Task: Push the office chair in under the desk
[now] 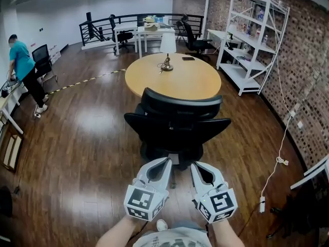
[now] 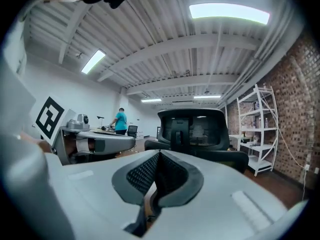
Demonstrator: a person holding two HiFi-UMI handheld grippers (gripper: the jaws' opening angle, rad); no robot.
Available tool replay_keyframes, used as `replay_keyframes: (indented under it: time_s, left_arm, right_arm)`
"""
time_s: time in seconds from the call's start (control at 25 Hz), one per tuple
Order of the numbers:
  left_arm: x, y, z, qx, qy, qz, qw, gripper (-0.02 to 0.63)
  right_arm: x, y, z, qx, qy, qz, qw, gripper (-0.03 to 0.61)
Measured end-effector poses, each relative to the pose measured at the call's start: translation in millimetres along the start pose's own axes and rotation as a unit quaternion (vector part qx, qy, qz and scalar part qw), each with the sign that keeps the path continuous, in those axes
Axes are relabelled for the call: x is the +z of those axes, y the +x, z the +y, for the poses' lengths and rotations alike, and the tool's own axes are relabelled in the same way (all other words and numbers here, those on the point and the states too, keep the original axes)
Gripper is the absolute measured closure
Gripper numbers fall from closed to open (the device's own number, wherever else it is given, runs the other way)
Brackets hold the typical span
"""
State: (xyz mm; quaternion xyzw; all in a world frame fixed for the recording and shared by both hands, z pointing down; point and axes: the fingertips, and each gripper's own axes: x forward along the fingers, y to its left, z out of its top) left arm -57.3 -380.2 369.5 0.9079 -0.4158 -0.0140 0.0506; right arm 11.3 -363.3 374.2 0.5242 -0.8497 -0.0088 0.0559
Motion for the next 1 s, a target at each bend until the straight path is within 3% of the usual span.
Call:
replay_keyframes:
  time_s: [1.0]
  left_arm:
    - [-6, -21, -12, 0.024, -0.009, -0.013, 0.9996, 0.597]
  right_arm:
    - [0, -5, 29, 0.032, 0.031, -0.021, 0.999, 0.578]
